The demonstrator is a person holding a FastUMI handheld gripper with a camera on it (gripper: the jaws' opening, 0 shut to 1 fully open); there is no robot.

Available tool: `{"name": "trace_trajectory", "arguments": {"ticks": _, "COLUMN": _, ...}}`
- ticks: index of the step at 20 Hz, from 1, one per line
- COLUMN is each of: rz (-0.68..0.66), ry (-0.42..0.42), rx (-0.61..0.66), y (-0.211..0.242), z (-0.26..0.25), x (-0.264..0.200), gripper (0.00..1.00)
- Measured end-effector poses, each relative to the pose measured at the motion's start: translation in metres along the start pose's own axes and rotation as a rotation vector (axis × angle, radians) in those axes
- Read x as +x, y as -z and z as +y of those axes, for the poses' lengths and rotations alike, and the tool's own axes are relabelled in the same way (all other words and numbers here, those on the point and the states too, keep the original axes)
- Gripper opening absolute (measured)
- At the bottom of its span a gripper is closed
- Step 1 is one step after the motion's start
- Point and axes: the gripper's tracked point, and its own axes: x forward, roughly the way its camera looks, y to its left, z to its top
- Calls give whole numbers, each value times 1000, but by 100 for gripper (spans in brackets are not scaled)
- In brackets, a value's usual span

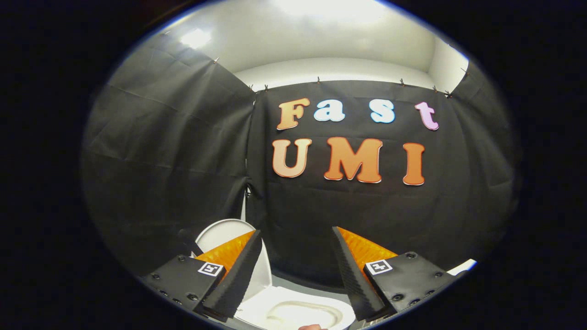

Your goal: Open the toilet lid.

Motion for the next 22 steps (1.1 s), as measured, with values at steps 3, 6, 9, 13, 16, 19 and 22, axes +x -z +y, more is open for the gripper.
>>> {"name": "trace_trajectory", "arguments": {"ticks": 3, "rz": 19, "ry": 66, "rx": -14, "y": 21, "z": -44, "x": -42, "gripper": 97}}
{"name": "trace_trajectory", "arguments": {"ticks": 6, "rz": 28, "ry": 115, "rx": 21, "y": 42, "z": -76, "x": -77, "gripper": 97}}
{"name": "trace_trajectory", "arguments": {"ticks": 9, "rz": 50, "ry": 158, "rx": 13, "y": 64, "z": -108, "x": -106, "gripper": 97}}
{"name": "trace_trajectory", "arguments": {"ticks": 13, "rz": 87, "ry": 228, "rx": -4, "y": 93, "z": -148, "x": -134, "gripper": 97}}
{"name": "trace_trajectory", "arguments": {"ticks": 16, "rz": 109, "ry": 258, "rx": -2, "y": 114, "z": -164, "x": -158, "gripper": 97}}
{"name": "trace_trajectory", "arguments": {"ticks": 19, "rz": 111, "ry": 284, "rx": 28, "y": 132, "z": -172, "x": -180, "gripper": 97}}
{"name": "trace_trajectory", "arguments": {"ticks": 22, "rz": 94, "ry": 306, "rx": 40, "y": 148, "z": -173, "x": -202, "gripper": 97}}
